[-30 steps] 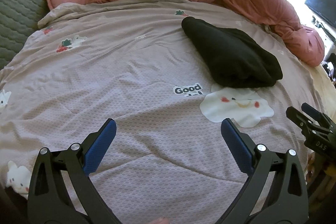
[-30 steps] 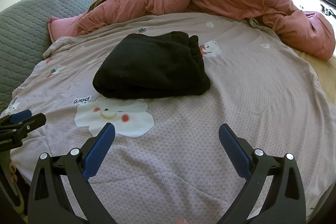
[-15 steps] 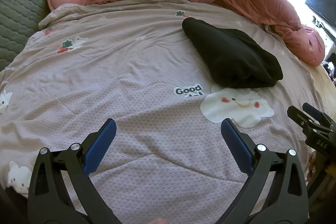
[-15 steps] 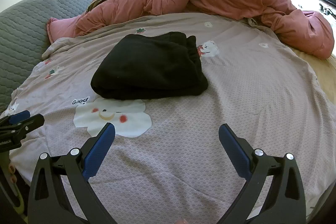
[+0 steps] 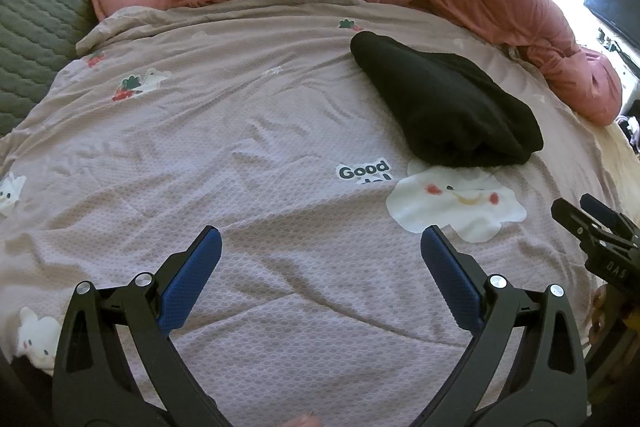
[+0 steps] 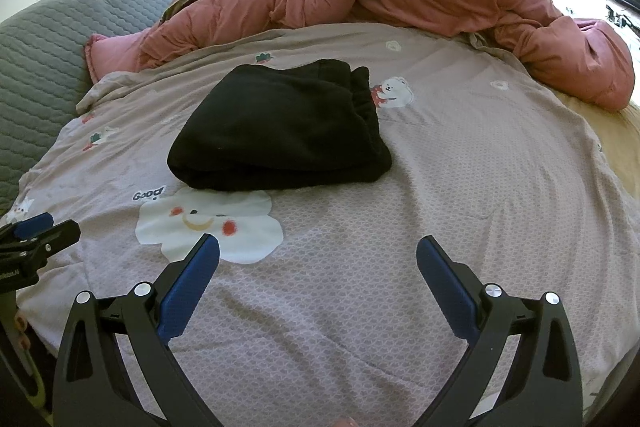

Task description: Fold small clothes

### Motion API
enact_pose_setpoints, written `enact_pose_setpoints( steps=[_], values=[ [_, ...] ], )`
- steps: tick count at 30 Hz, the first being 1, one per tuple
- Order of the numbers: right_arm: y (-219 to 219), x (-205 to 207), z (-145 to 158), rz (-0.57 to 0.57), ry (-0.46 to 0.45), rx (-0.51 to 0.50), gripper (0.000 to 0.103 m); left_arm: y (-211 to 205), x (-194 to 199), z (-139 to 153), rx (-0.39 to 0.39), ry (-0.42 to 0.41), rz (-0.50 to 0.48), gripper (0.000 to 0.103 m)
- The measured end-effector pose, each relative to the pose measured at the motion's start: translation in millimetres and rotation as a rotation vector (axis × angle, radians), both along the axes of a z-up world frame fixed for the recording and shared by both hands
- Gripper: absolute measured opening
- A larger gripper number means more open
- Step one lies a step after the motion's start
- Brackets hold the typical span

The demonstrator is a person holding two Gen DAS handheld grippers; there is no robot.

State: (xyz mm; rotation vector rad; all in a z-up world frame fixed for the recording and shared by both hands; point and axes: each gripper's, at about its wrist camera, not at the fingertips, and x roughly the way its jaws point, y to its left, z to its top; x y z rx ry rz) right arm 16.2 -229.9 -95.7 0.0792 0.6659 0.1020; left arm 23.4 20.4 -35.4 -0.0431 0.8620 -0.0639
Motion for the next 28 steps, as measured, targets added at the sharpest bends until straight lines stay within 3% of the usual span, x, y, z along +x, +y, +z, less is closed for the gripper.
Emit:
enact_pose_setpoints(
  steps=[7,12,18,20,25,28],
  values=[
    [-11,3,-1,-0.042,0.009,0.001,0.098,2,1,-1,-0.006,0.004,0.005,0.093],
    [-62,-1,3,-0.236,-0.005,0.026,0.098,5,4,0,0.005,0.011,0.027,0.093],
    [-175,-36,0,-0.604,0.022,0.033,0.098,36,17,-1,-0.027,0.035,0.131,0.093],
    [-224,-62,-7,-0.773,0.046,0.038,0.098,56,25,2,-0.035,0.035,0.173,0.093],
    [-341,-142,-24,-1.196,0.124,0.030,0.098,157,54,8,-0.029,0.050,0.364,0.093],
    [-395,-195,-43,-1.437,0.187,-0.032,0.098,243,64,9,0.023,0.053,0.552,0.093]
  ],
)
